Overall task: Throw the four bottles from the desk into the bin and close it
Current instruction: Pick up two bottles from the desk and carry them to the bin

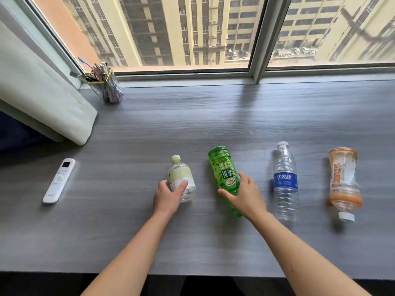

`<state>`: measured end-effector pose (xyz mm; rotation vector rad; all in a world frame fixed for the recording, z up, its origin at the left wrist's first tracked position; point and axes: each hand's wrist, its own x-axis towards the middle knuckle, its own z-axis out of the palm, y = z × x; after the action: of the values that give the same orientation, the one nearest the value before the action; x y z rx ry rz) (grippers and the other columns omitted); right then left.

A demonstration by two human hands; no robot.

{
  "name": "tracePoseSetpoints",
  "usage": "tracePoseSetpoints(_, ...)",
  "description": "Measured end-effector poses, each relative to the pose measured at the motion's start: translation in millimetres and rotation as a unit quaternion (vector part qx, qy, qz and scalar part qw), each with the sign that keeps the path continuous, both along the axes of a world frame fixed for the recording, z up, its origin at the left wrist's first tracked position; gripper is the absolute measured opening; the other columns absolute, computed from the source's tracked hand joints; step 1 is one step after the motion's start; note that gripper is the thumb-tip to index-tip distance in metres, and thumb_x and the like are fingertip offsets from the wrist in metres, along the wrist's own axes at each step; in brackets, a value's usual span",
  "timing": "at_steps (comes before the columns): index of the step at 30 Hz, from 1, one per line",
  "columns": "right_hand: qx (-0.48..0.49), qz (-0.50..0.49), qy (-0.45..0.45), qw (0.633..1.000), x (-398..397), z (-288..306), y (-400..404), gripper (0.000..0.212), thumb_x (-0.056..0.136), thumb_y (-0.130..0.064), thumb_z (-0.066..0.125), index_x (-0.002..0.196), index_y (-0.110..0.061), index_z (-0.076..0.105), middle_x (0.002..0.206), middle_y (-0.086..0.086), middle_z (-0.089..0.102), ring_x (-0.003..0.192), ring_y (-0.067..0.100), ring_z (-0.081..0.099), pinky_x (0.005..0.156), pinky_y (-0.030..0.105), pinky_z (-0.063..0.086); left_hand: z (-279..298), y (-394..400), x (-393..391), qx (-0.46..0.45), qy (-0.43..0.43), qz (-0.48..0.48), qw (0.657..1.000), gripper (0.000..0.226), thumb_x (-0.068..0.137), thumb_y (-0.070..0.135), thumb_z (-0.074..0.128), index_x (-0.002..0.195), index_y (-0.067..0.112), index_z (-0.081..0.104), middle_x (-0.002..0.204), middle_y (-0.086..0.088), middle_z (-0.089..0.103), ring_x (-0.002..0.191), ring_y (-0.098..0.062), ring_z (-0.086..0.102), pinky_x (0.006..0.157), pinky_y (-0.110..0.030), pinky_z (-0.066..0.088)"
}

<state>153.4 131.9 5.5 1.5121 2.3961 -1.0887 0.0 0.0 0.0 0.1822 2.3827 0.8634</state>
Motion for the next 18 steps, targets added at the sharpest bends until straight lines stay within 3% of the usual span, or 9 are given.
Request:
tracePoseSetpoints(3, -0.007, -0.012, -0.025, 1.0, -6, -9, -3, 0.101, 0.068, -0.062, 0.066, 0.143, -0.012, 0.021, 0.138, 0.013, 0.041, 0.127, 0.032, 0.043, 0.097, 0.046, 0.043, -6, 11, -2, -0.02, 0.0, 0.006, 1.0, 0.07, 0.074, 0.048, 0.066, 0.122, 0.002, 0.045, 0.127, -0.017, 0.055, 0.116, -0.032, 0.052, 0.094, -0.037, 0.043)
tracePoseSetpoints(7, -0.022, -0.023, -0.035, 0.999, -7, -17, -4, 0.096, 0.072, -0.056, 0.066, 0.144, -0.014, 0.017, 0.136, 0.014, 0.043, 0.124, 0.033, 0.046, 0.096, 0.046, 0.044, -12, 16, -1, -0.025, -0.027, 0.017, 0.999, 0.066, 0.072, 0.046, 0.069, 0.118, 0.002, 0.05, 0.121, -0.016, 0.06, 0.109, -0.031, 0.057, 0.086, -0.033, 0.044)
tracePoseSetpoints(14, -0.106, -0.074, 0.057, 0.99, 4, -16, 4, 0.077, 0.074, -0.039, 0.071, 0.136, -0.01, 0.036, 0.13, 0.015, 0.052, 0.12, 0.031, 0.049, 0.1, 0.038, 0.043, -10, -5, -1, 0.114, -0.142, 0.105, 0.978, 0.039, 0.076, 0.025, 0.071, 0.107, 0.003, 0.061, 0.098, -0.013, 0.07, 0.089, -0.027, 0.066, 0.082, -0.038, 0.052)
tracePoseSetpoints(16, -0.189, -0.117, 0.118, 0.968, 14, -10, 5, 0.064, 0.074, -0.031, 0.073, 0.128, -0.011, 0.045, 0.12, 0.014, 0.058, 0.11, 0.029, 0.056, 0.093, 0.04, 0.048, -5, -17, 1, 0.181, -0.211, 0.14, 0.95, 0.022, 0.08, 0.018, 0.066, 0.097, 0.005, 0.063, 0.075, -0.005, 0.073, 0.068, -0.018, 0.069, 0.063, -0.028, 0.056)
tracePoseSetpoints(18, -0.295, -0.146, 0.193, 0.924, 29, 1, 0, 0.048, 0.077, -0.024, 0.072, 0.118, -0.012, 0.05, 0.104, 0.013, 0.063, 0.087, 0.025, 0.062, 0.07, 0.037, 0.052, 0, -31, 5, 0.231, -0.271, 0.14, 0.924, 0.01, 0.082, 0.016, 0.062, 0.089, 0.009, 0.063, 0.06, 0.002, 0.073, 0.055, -0.011, 0.069, 0.051, -0.024, 0.056)
